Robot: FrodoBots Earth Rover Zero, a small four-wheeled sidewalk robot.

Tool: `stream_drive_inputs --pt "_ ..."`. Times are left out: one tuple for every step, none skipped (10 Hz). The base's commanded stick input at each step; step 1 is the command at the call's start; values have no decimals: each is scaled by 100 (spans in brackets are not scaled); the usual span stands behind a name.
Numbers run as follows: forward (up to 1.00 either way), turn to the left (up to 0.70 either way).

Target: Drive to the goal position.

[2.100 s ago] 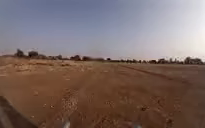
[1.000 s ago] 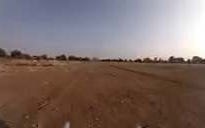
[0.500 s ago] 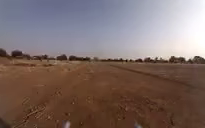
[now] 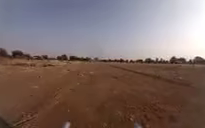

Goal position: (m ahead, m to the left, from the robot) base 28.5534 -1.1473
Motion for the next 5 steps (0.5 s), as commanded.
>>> stream_drive_inputs --pt "50 0" --pt "50 0" --pt "50 0" --pt "50 0" --pt "50 0"
